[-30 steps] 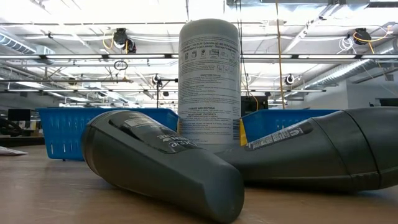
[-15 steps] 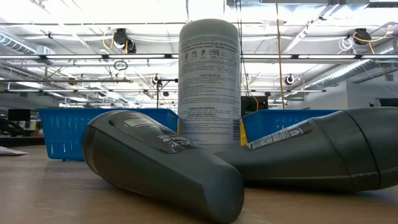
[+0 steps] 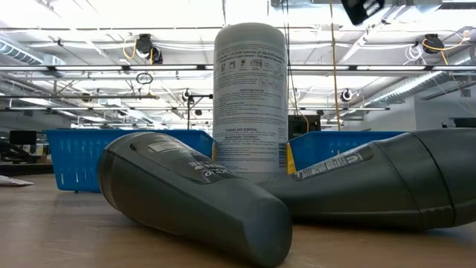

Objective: Pick & Place Travel size toiletries
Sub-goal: Put the toothpaste into the right blue bin

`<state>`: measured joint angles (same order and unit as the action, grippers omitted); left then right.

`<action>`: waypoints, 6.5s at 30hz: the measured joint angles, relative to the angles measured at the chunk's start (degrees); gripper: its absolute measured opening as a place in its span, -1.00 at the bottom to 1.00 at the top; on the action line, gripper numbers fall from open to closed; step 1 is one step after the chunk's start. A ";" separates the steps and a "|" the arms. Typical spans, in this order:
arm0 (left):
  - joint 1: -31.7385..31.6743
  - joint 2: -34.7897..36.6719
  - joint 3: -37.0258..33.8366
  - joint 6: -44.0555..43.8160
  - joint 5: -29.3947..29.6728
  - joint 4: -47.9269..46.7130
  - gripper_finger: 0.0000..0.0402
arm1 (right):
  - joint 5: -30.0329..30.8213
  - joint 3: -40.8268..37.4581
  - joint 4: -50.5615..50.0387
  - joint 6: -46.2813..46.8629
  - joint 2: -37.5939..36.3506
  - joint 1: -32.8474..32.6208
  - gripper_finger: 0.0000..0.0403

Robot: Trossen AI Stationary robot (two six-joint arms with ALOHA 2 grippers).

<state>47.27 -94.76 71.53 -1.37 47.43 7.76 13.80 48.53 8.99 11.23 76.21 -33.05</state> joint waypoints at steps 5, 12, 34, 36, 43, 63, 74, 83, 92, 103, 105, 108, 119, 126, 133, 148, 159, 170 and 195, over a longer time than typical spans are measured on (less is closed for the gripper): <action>0.06 0.00 0.02 -5.36 1.75 -5.35 -0.19 | -0.09 0.00 -5.69 4.74 -0.16 -0.34 -1.00; -0.32 1.27 0.02 -13.87 2.31 -15.37 -0.22 | -0.11 0.00 -12.64 8.40 -0.42 -0.44 -1.00; -2.35 4.86 0.04 -41.87 0.87 -49.12 -0.22 | 1.31 0.02 -35.78 19.60 -1.58 2.58 -1.00; -2.36 4.87 0.04 -44.15 -0.18 -51.67 -0.22 | 1.35 0.02 -36.91 19.65 -1.56 3.22 -1.00; -2.98 4.85 0.04 -56.00 -5.08 -65.32 -0.22 | 1.20 0.02 -38.17 19.86 -1.56 4.45 -1.00; -3.07 4.85 0.04 -69.63 -18.20 -79.70 -0.22 | 4.31 0.02 -39.22 20.06 -1.56 4.52 -0.65; -3.02 4.83 -1.92 -71.31 -36.08 -86.89 -0.22 | 4.21 0.02 -30.94 15.92 -1.56 4.46 -0.48; -2.84 4.81 -8.42 -73.41 -44.66 -86.83 -0.22 | 4.13 0.02 -24.71 11.79 -1.56 4.46 -0.44; -2.85 11.43 -17.84 -74.05 -47.61 -80.55 -0.22 | 4.00 0.02 -23.40 11.65 -1.56 2.86 -0.43; -2.92 22.20 -29.65 -73.35 -47.94 -70.14 -0.22 | 4.02 0.02 -23.39 11.77 -1.56 1.40 -0.44; -3.35 22.47 -31.15 -72.33 -48.73 -70.05 -0.22 | 4.04 0.02 -23.39 11.82 -1.56 1.40 -0.44; -4.08 22.47 -32.77 -70.53 -49.10 -68.00 -0.22 | 4.04 0.02 -23.39 11.84 -1.56 1.40 -0.44; -7.21 22.45 -40.68 -65.83 -52.37 -57.02 -0.22 | 4.06 0.02 -23.39 11.85 -1.54 1.40 -0.45; -7.57 22.60 -42.18 -65.27 -51.49 -55.13 -0.22 | 4.07 0.02 -23.39 11.84 -1.56 1.42 -0.45; -7.56 22.56 -42.23 -68.22 -51.18 -54.04 -0.22 | 4.07 0.02 -23.37 11.84 -1.56 1.42 -0.45; -7.55 22.49 -42.34 -75.73 -46.69 -52.52 -0.22 | 4.07 0.02 -23.37 12.07 -1.56 1.42 -0.45; -7.61 22.47 -42.34 -75.89 -47.45 -51.88 -0.22 | 4.00 0.02 -23.37 12.52 -1.56 1.42 -0.45; -7.55 22.48 -42.29 -73.54 -51.28 -51.96 -0.83 | 4.02 0.02 -23.37 12.53 -1.56 1.42 -0.45; -5.98 22.36 -19.39 -71.37 -34.38 -75.37 -0.83 | 4.09 0.00 -23.34 12.54 -1.56 1.44 -0.45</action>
<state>41.30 -72.40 52.14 -72.73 13.05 -67.61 17.89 48.53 -14.35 23.77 74.65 -31.62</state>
